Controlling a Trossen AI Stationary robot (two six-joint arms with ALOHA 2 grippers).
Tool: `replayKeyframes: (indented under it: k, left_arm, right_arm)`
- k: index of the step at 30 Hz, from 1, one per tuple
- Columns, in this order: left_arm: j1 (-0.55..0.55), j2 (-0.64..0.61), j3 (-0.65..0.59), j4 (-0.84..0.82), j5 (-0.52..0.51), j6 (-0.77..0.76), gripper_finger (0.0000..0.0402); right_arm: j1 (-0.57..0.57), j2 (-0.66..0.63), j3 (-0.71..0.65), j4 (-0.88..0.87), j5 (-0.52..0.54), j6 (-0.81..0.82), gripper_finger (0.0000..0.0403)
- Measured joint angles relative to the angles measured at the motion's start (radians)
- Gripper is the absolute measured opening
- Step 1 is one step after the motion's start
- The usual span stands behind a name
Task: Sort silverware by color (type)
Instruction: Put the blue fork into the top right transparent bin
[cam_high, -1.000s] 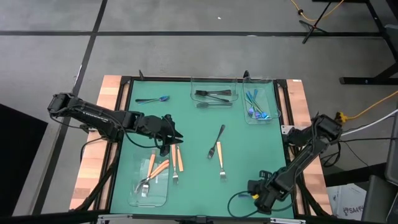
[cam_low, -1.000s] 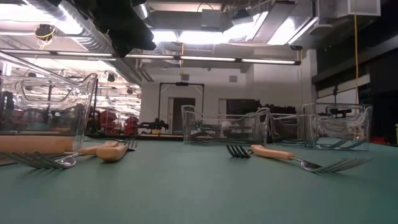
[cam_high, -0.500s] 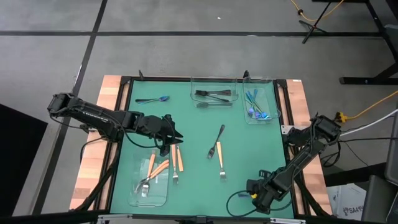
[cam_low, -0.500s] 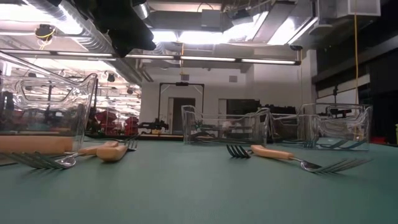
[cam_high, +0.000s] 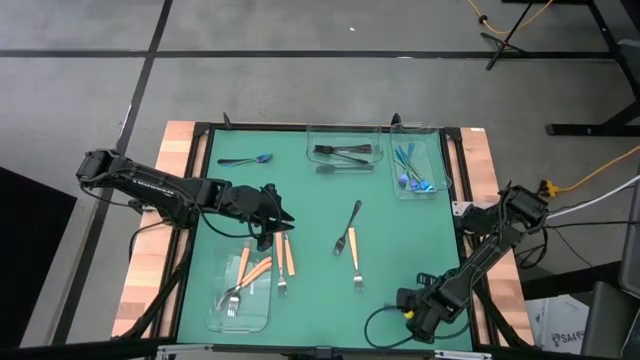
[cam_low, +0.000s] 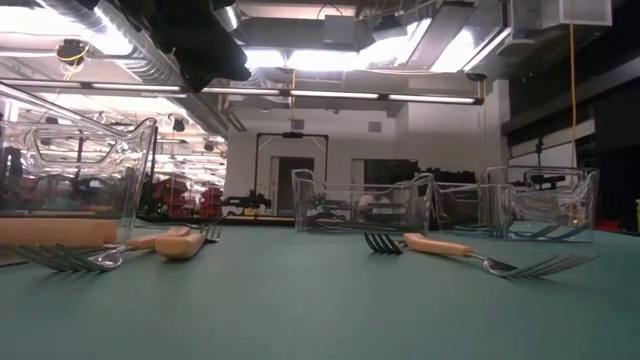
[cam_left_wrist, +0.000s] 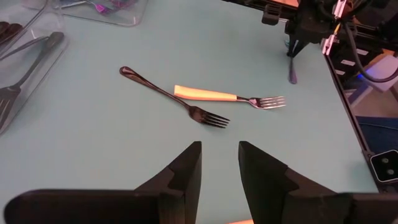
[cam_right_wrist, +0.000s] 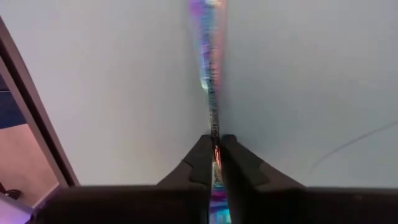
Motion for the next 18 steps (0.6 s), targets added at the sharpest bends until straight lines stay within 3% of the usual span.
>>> replayKeyframes:
  k: [4, 18]
  left_arm:
    - [0.0, 0.0, 0.0, 0.0, 0.0, 0.0, 0.01]
    - [0.0, 0.0, 0.0, 0.002, 0.0, -0.001, 0.01]
  right_arm:
    - [0.0, 0.0, 0.0, 0.001, 0.006, 0.001, 0.0003]
    - [-0.044, 0.002, 0.05, 0.014, 0.046, -0.005, 0.0001]
